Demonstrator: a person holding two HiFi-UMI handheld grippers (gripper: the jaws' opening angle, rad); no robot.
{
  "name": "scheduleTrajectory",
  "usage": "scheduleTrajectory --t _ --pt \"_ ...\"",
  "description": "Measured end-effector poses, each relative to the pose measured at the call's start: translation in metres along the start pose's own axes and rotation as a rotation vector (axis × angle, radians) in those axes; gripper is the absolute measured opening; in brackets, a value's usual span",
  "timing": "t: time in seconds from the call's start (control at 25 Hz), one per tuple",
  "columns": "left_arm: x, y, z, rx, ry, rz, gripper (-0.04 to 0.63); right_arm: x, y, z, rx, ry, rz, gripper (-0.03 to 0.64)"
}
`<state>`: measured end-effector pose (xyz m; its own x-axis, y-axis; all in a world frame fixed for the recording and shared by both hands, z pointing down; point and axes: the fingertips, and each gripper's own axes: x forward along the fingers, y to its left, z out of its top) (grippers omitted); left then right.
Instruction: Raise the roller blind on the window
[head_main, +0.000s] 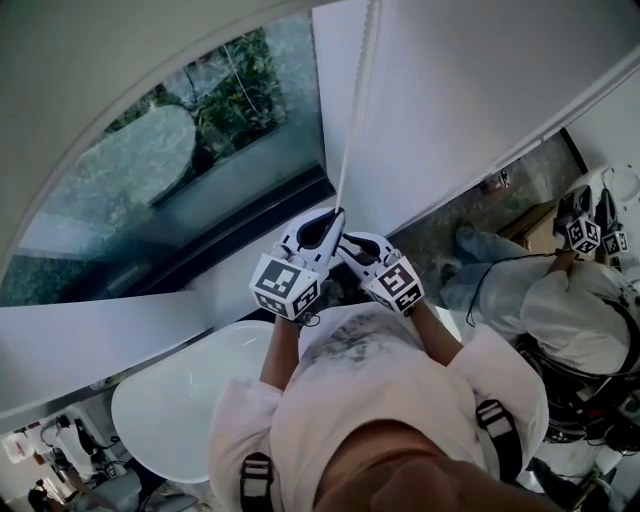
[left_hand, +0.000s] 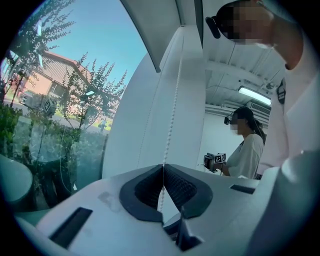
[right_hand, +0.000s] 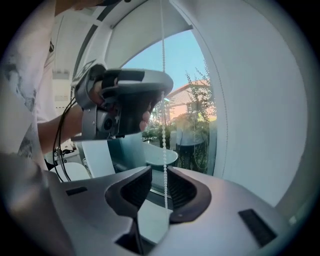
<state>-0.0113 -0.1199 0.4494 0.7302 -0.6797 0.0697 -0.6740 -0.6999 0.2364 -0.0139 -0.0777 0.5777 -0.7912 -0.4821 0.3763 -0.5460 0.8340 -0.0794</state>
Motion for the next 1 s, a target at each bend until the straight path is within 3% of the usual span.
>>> scheduleTrajectory --t 0.32,0.48,0.68,1.0 --pt "-0.014 -0.022 0.004 0.028 -0.009 0.002 0.011 -0.064 -0.002 0.095 -0.045 -0.169 -0.103 0.14" --pt "-0.015 -0.028 -0.001 0.025 -0.008 0.004 0.011 -0.087 0.004 0.142 -0.068 -0.237 -0.079 0.14" --pt "-0.003 -0.002 0.003 0.008 -0.008 0.013 0.011 -0.088 -0.007 0.212 -0.093 -0.333 -0.05 0.14" --pt "-0.003 -0.002 0.005 0.005 -0.014 0.017 0.011 -0.089 0.003 0.286 -0.187 -0.424 -0.033 0.14"
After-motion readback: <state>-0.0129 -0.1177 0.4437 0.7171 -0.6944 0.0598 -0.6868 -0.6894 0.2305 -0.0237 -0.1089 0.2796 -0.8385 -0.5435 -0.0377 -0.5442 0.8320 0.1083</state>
